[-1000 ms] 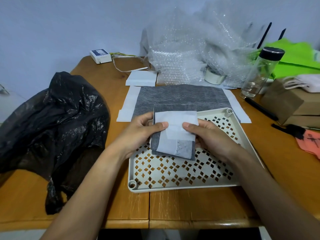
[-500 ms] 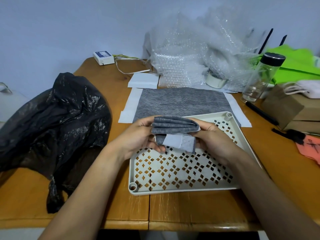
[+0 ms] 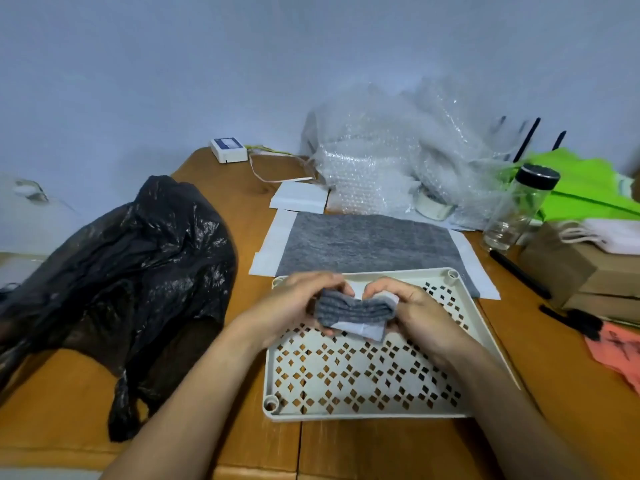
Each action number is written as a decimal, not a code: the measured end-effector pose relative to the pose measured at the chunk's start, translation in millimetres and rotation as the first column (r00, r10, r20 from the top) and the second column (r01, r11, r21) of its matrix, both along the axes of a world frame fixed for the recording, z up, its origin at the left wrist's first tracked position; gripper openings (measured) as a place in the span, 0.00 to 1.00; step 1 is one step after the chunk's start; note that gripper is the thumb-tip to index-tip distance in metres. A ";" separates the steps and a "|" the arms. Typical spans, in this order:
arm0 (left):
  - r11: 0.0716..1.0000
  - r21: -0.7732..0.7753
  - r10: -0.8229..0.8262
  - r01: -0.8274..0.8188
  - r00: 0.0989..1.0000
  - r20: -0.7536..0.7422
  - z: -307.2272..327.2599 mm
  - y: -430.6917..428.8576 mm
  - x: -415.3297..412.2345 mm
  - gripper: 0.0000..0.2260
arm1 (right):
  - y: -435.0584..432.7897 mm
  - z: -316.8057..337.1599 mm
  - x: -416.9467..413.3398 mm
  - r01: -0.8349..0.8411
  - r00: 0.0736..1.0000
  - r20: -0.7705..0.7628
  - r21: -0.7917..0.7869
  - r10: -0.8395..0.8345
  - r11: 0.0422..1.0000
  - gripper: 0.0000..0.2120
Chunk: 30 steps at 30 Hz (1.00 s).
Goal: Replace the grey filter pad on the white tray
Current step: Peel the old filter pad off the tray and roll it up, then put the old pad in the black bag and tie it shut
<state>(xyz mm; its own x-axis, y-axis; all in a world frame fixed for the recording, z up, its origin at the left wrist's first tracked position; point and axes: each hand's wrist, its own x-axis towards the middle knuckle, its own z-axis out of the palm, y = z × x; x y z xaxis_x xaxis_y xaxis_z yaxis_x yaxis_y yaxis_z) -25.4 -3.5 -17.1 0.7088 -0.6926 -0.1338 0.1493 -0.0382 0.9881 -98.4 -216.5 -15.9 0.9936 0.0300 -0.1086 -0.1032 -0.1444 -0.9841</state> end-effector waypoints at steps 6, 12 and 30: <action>0.981 0.043 0.175 -0.192 0.953 0.246 11.4 4.3 -9.2 0.13 | 2.0 4.9 -2.9 -0.112 0.992 -0.047 0.134 0.119 0.985 0.19; 0.967 -0.070 0.253 -0.245 0.891 0.377 31.9 32.3 -18.5 0.27 | 36.6 40.6 -6.6 -0.134 0.985 0.097 -0.097 0.143 0.986 0.21; 0.838 -0.049 0.439 -0.544 0.617 0.653 53.3 157.1 -37.4 0.22 | 180.8 51.7 39.8 -0.391 0.856 0.216 -0.321 0.469 0.862 0.11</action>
